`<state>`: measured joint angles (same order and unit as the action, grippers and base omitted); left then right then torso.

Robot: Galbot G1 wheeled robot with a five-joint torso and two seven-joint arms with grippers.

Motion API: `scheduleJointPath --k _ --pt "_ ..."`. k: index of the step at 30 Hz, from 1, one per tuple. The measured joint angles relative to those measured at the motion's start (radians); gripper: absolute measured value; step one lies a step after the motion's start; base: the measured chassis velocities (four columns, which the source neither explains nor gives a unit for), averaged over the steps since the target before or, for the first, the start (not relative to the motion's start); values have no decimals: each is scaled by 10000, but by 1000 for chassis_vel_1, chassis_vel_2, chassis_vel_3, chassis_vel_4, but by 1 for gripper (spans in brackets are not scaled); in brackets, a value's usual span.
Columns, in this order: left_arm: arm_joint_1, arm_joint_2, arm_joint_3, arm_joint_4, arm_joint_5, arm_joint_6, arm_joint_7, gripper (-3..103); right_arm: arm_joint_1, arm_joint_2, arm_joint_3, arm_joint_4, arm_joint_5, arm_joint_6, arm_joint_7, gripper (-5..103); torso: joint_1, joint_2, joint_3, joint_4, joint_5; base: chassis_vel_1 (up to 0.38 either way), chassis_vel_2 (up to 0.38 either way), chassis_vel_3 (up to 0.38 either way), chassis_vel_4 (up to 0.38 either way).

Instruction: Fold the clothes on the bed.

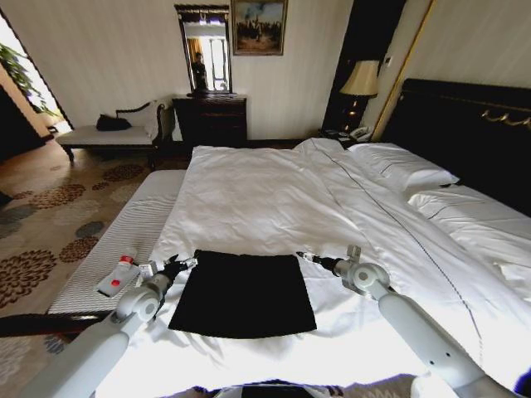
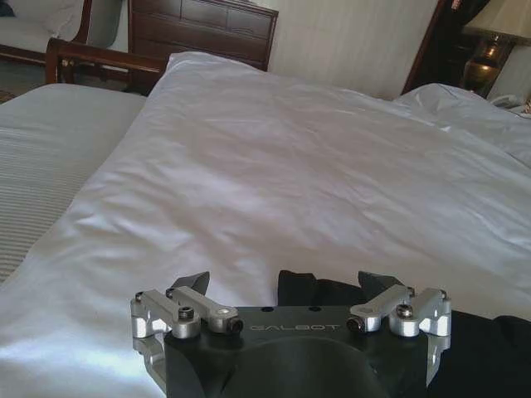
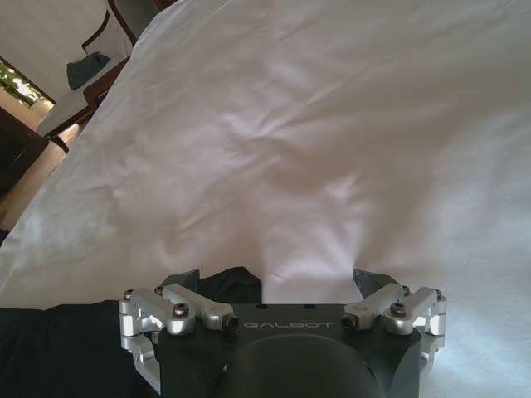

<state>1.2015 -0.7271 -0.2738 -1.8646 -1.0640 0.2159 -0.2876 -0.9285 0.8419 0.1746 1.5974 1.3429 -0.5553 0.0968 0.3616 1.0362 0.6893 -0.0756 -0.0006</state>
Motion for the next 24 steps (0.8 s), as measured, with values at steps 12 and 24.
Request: scheduleJointPath --k 12,24 --pt "164 176 -185 -213 -121 -6 -84 100 376 452 -603 -132 -74 -120 -35 100 0 1 0 1 -1 0 0 0 0" --pt "149 152 -270 -100 -222 -12 -154 100 527 656 -883 -308 -251 -132 -63 89 0 1 0 0 0 0 0 0 0"
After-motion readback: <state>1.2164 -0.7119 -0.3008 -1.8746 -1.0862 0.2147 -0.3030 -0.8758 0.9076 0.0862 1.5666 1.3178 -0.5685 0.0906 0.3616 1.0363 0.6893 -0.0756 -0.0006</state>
